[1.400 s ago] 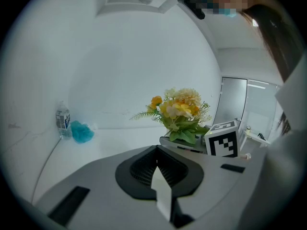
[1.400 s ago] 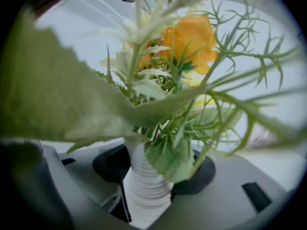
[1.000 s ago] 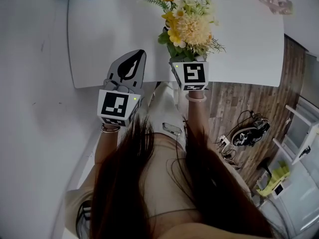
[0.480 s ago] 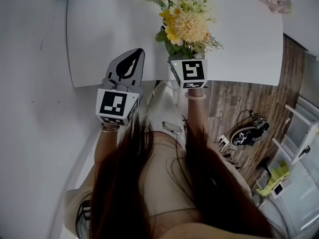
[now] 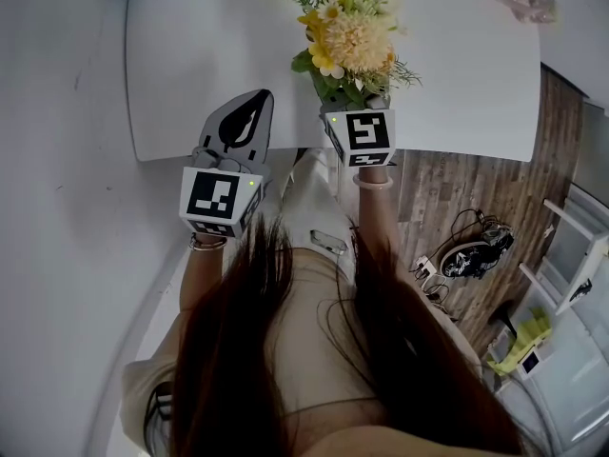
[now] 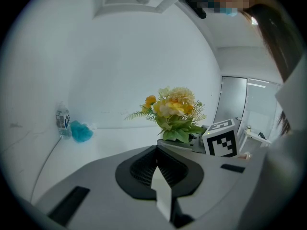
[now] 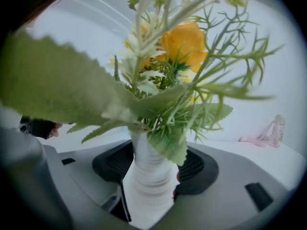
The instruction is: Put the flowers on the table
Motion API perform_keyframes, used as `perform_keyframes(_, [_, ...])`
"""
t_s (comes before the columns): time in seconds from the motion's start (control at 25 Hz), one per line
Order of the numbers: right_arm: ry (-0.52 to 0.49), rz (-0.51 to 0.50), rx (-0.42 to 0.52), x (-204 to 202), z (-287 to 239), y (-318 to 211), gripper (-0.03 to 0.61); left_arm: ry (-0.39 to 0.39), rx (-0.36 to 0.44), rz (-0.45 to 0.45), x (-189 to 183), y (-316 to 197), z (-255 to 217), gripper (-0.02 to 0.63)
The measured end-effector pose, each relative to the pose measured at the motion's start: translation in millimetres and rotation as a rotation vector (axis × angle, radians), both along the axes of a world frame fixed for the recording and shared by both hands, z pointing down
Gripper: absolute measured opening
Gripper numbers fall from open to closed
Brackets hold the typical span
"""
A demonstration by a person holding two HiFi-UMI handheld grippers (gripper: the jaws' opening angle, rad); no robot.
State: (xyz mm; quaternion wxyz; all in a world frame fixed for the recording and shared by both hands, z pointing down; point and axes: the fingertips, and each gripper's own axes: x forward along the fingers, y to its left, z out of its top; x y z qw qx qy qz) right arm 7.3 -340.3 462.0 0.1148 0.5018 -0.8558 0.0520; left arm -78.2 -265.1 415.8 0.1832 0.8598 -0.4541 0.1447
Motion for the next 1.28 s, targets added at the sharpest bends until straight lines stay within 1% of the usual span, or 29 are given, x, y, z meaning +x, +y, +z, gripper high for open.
perform_keyframes(0.52, [-0.007, -0.015, -0.023, 12, 2, 22, 0.264, -0.007, 0.002, -0.011, 12, 22, 0, 0.003])
perform_keyframes(0.92, [-0.008, -0.008, -0.037, 24, 2, 40, 0.264, -0.004, 0.018, -0.020, 22, 37, -7, 0.003])
perform_keyframes(1.08, [-0.012, -0.005, -0.033, 30, -1, 48, 0.264, -0.017, -0.003, -0.009, 26, 45, -6, 0.003])
perform_keyframes(1.2, [-0.011, -0.009, -0.037, 35, -4, 53, 0.264, -0.005, 0.024, -0.011, 31, 47, -11, 0.003])
perform_keyframes(1.28, [-0.015, -0.013, -0.032, 39, -6, 57, 0.264, -0.013, 0.017, -0.010, 36, 51, -14, 0.003])
